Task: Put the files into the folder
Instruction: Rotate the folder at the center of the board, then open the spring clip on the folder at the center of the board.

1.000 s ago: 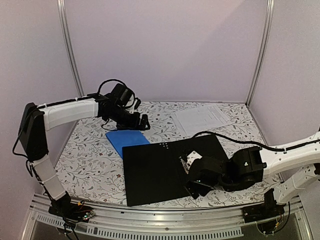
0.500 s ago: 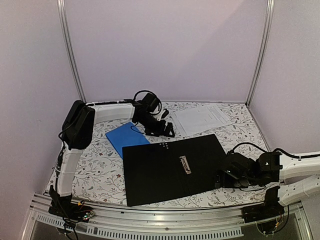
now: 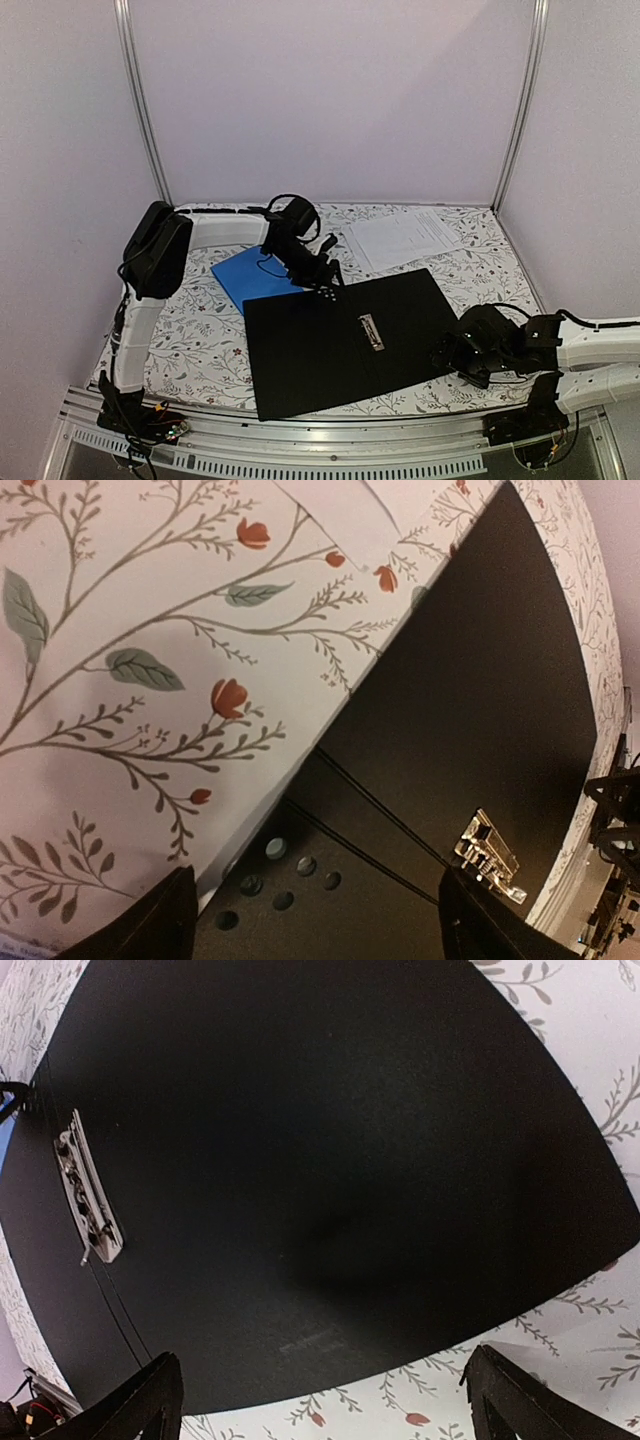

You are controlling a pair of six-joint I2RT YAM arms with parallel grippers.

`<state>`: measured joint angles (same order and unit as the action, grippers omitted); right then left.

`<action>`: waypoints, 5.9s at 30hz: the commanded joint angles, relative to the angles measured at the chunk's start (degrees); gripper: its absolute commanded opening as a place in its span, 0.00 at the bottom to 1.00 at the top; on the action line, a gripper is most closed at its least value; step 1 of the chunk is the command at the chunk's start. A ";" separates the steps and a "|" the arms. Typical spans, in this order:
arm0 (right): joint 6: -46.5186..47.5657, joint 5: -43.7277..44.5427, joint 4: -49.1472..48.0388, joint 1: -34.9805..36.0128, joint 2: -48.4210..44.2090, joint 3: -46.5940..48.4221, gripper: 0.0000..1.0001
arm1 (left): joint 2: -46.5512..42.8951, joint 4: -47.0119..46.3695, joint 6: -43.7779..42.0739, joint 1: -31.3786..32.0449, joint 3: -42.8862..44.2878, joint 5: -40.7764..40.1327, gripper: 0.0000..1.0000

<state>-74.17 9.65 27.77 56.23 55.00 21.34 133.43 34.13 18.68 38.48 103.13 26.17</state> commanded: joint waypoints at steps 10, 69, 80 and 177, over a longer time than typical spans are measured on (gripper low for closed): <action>11.63 -8.91 -10.33 -8.93 17.32 5.09 0.99 | -14.73 -5.41 4.04 2.20 -25.38 3.89 0.80; 51.00 -25.26 -8.33 -11.03 44.38 39.16 0.53 | -41.06 -19.70 8.13 11.65 -45.61 -19.68 0.96; 47.54 -28.24 -12.85 -10.13 50.35 38.44 0.35 | -32.77 -32.06 8.75 13.20 -47.26 -15.34 0.72; 38.42 -20.99 -16.87 -13.38 57.20 34.46 0.00 | -16.71 -33.16 -23.56 15.92 -43.56 -15.96 0.21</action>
<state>-35.31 -17.74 3.66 43.46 108.29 57.32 114.04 -1.93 -3.60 53.95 62.54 5.52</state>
